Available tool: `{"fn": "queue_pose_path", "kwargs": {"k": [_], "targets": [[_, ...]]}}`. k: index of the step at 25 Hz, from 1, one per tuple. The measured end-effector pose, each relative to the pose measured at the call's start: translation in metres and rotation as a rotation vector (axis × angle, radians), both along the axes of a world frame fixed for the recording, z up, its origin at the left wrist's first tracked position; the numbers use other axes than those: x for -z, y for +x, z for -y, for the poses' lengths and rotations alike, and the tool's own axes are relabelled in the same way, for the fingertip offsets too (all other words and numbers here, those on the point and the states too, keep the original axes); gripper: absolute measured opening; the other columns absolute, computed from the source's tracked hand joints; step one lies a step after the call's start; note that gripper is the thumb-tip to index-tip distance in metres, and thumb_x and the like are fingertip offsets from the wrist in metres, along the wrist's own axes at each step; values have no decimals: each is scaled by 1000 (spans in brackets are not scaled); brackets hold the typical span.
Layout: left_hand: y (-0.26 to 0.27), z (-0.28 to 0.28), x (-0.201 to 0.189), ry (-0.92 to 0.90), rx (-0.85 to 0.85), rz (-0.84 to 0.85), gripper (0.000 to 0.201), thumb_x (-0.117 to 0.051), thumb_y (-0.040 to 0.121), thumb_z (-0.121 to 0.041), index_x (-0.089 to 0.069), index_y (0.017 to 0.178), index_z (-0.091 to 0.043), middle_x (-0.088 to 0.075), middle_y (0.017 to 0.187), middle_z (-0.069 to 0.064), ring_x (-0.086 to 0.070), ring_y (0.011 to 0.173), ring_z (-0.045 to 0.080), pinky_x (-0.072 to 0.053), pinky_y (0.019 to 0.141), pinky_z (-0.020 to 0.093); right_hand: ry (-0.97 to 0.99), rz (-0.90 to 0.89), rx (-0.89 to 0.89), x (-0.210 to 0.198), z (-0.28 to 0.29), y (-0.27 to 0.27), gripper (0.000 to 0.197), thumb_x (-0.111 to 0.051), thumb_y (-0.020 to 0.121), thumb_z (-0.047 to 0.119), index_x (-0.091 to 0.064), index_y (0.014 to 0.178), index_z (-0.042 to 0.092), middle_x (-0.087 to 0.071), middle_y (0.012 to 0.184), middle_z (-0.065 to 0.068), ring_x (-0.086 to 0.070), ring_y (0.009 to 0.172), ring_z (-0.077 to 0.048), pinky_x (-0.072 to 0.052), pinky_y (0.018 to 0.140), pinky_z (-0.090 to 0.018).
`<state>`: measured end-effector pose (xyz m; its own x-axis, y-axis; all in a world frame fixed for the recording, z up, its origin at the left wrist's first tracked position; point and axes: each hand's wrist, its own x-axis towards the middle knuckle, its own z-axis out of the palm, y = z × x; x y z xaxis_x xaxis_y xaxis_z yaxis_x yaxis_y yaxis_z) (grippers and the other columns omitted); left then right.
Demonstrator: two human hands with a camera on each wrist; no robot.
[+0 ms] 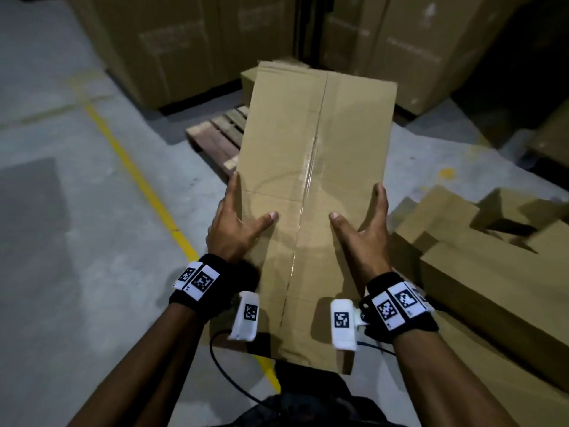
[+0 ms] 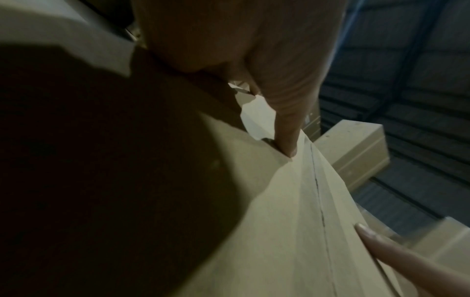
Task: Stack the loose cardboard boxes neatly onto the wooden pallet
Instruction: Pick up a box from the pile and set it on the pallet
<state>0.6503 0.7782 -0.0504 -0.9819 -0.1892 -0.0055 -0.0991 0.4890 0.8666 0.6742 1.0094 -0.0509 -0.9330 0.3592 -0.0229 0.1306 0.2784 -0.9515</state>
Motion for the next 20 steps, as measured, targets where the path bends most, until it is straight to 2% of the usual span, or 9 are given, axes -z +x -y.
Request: {"fn": "queue_pose_path", "kwargs": {"k": [3, 5, 8, 13, 17, 20], "targets": [[-38, 41, 6, -6, -91, 35, 104, -78, 70, -61, -12, 150, -54, -38, 155, -10, -46, 135, 25, -40, 109, 42, -7, 9, -72, 10, 40, -57, 97, -75, 72, 57, -11, 143, 68, -38, 158, 10, -41, 140, -20, -35, 115, -54], [-76, 65, 11, -33, -142, 42, 102, -79, 74, -55, -12, 151, -53, -39, 155, -8, -47, 133, 27, -41, 104, 38, -29, 22, -114, 17, 64, -104, 96, -74, 72, 57, -12, 143, 67, -41, 156, 9, -45, 138, -21, -36, 115, -51], [-139, 97, 14, -24, -175, 31, 102, -79, 75, -53, -12, 152, -51, -42, 153, -5, -49, 131, 28, -41, 99, 35, -41, 31, -170, 20, 96, -179, 96, -78, 78, 47, -13, 147, 61, -37, 159, 10, -44, 139, -18, -36, 117, -47], [-247, 146, 1, 10, -246, 30, 103, -78, 74, -55, -11, 153, -51, -41, 154, -10, -48, 134, 24, -37, 98, 29, -87, 17, -259, 5, 147, -303, 99, -80, 82, 33, -13, 153, 54, -34, 159, 8, -41, 138, -16, -37, 115, -48], [-319, 181, -4, 19, -269, 13, 102, -79, 75, -54, -13, 153, -50, -40, 154, -11, -45, 137, 22, -34, 97, 27, -92, 21, -277, 1, 183, -380, 99, -80, 80, 38, -11, 148, 62, -34, 160, 9, -41, 140, -19, -36, 116, -51], [-372, 207, 5, 12, -262, 4, 101, -78, 74, -54, -13, 152, -52, -39, 155, -13, -44, 137, 24, -37, 104, 33, -53, 13, -269, 5, 210, -432, 98, -79, 81, 40, -10, 148, 61, -29, 162, 12, -36, 144, -18, -33, 117, -51]]}}
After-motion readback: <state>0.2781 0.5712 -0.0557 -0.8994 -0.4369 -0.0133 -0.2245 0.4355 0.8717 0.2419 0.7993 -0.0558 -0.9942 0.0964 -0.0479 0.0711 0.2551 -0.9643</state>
